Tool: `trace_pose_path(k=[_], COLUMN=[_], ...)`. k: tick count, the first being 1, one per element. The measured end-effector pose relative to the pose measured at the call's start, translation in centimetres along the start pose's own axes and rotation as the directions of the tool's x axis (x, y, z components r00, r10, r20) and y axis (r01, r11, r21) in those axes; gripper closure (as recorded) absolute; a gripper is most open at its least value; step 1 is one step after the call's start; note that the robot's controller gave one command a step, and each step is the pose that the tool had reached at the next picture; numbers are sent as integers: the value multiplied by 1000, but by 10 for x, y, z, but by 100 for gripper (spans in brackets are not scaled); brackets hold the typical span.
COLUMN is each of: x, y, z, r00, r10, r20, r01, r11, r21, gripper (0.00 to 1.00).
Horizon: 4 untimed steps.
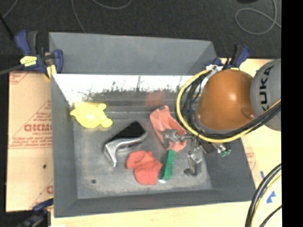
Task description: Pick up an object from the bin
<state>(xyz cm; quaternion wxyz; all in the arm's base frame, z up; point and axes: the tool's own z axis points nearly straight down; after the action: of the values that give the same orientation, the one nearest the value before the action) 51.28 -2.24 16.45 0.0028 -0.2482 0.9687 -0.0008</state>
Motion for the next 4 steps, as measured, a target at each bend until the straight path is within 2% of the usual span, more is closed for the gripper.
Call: trace_pose_path(k=[1,2,3,4], x=[-11,-19,-23,-23], y=[-17,-20,-6,-6], z=[25,73,94,94], r00=[995,946,916,916], r10=[-98,-324,-402,-402], r20=[2,2,3,3], r01=[98,324,402,402], r11=[995,946,916,916], r21=[2,3,2,2], gripper=[0,0,100,100])
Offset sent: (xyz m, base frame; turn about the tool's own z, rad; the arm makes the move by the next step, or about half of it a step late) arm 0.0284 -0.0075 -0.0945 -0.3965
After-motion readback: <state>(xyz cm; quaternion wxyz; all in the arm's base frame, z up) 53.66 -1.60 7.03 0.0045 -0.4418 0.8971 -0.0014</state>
